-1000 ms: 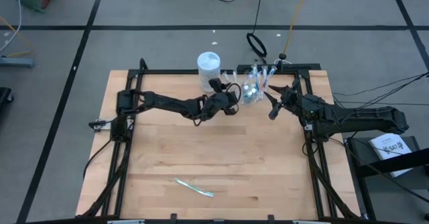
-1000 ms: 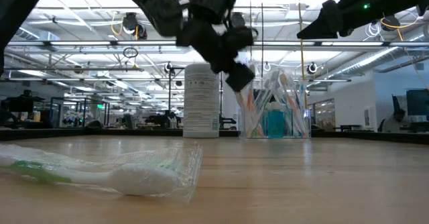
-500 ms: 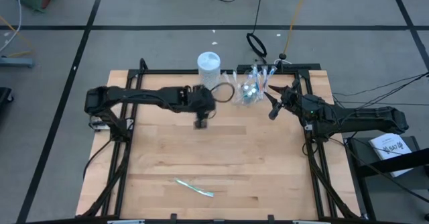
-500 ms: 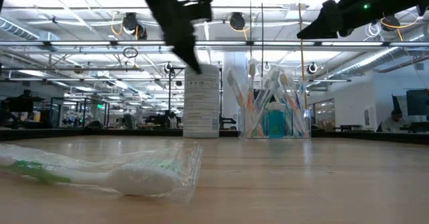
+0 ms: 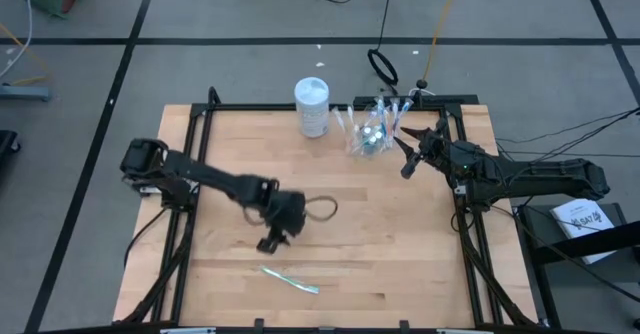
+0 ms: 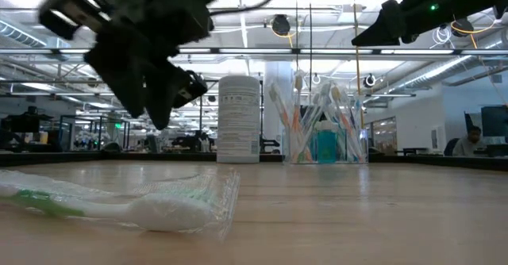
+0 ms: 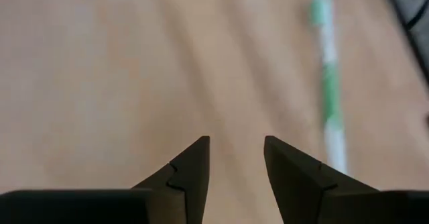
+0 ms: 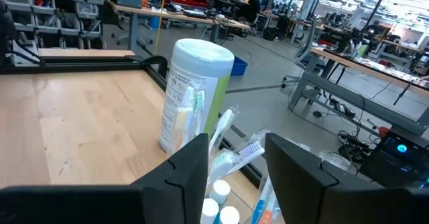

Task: Pick & Place toothbrushing station
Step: Put the green toothbrush into the transparent organizer

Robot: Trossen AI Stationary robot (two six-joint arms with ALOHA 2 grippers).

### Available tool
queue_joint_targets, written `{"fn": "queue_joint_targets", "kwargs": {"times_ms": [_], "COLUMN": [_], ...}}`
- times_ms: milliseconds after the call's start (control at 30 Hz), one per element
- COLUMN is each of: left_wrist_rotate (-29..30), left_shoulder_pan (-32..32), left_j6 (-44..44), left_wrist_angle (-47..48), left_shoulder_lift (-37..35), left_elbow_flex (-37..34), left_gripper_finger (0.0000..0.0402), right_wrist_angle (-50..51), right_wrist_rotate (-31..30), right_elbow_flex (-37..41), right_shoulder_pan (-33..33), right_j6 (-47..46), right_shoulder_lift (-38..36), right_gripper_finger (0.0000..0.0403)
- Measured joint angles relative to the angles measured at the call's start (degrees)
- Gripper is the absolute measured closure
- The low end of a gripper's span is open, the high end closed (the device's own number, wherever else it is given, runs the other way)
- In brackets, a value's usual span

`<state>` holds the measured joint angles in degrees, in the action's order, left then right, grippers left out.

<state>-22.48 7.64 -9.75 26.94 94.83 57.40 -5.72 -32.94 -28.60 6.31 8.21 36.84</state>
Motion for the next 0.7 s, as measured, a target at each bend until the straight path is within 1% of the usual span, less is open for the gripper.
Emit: {"fn": "queue_joint_targets", "kwargs": {"times_ms": [167,267,367,500,567,700], "left_wrist_rotate": [0.34,5.80,12.22,17.85,19.16,19.48], "left_shoulder_pan": [9.10,14.05,17.23,20.10,21.37,23.03], "left_j6": [10.39,16.74,19.86,24.37,26.66,27.64], "left_wrist_angle": [-16.62,-22.77,-24.54,-25.89,-26.56,-30.49], "left_shoulder_lift": [-0.01,0.00,-0.02,0.37,1.32,4.95], "left_elbow_flex": [-5.39,-6.69,-6.75,-6.74,-6.75,-6.75], "left_gripper_finger": [0.0256,0.0256,0.0256,0.0256,0.0256,0.0256], "right_wrist_angle": [0.00,0.04,0.35,0.92,2.10,3.70], "right_wrist_rotate": [0.02,0.00,0.02,0.02,0.06,0.18], "right_elbow_flex": [-0.02,-0.02,-0.02,-0.02,-0.02,-0.02], "right_shoulder_pan": [0.00,0.00,-0.02,-0.02,-0.02,-0.02], "right_j6": [-0.02,-0.40,-3.20,-5.80,-7.44,-9.13], "right_shoulder_lift": [0.00,0.14,0.71,2.03,2.96,5.15], "right_gripper_finger": [0.0264,0.0264,0.0264,0.0264,0.0264,0.0264]}}
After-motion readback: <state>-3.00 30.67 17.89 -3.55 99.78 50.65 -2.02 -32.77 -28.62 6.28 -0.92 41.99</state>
